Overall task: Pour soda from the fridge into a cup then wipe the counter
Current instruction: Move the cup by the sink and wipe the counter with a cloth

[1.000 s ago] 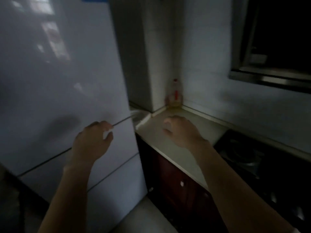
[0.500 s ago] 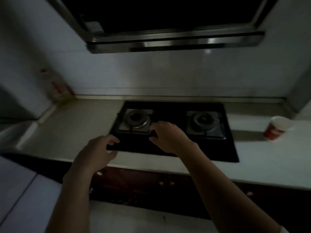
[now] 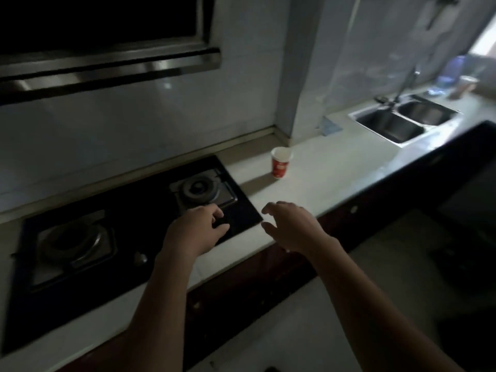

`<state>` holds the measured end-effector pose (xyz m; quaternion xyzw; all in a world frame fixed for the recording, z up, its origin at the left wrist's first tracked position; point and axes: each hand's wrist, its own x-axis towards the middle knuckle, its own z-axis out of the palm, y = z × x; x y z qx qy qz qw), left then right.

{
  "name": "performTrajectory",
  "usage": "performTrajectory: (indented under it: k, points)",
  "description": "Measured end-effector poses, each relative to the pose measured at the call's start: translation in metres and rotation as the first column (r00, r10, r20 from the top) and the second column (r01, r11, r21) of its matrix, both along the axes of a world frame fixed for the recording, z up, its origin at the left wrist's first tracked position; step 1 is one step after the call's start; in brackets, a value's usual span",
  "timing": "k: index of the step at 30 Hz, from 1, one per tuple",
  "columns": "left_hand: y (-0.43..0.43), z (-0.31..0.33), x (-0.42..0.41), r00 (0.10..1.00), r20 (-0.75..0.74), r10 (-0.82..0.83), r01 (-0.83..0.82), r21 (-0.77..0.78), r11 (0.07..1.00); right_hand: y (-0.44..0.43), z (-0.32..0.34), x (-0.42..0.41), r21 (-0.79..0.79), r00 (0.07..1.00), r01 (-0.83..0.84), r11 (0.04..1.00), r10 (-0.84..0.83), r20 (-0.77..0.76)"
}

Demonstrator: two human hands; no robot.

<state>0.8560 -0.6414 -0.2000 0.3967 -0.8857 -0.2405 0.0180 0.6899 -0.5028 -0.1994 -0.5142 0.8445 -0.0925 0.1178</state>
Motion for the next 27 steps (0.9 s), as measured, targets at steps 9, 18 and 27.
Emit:
performTrajectory:
  k: [9,18,27]
  points:
    - [0.039,-0.021,-0.059,0.973,0.035,-0.227,0.226,0.038,0.973,0.068,-0.025,-0.031,-0.007,0.971,0.230,0.973,-0.229,0.071]
    - [0.058,-0.028,-0.120,0.960,0.184,-0.212,0.218,-0.011,0.976,0.082,-0.043,-0.111,-0.075,0.969,0.188,0.979,-0.172,0.177]
    - [0.073,-0.027,-0.209,0.989,0.137,-0.054,0.054,0.004,0.999,0.071,-0.043,-0.221,-0.144,0.980,0.030,0.989,-0.001,0.198]
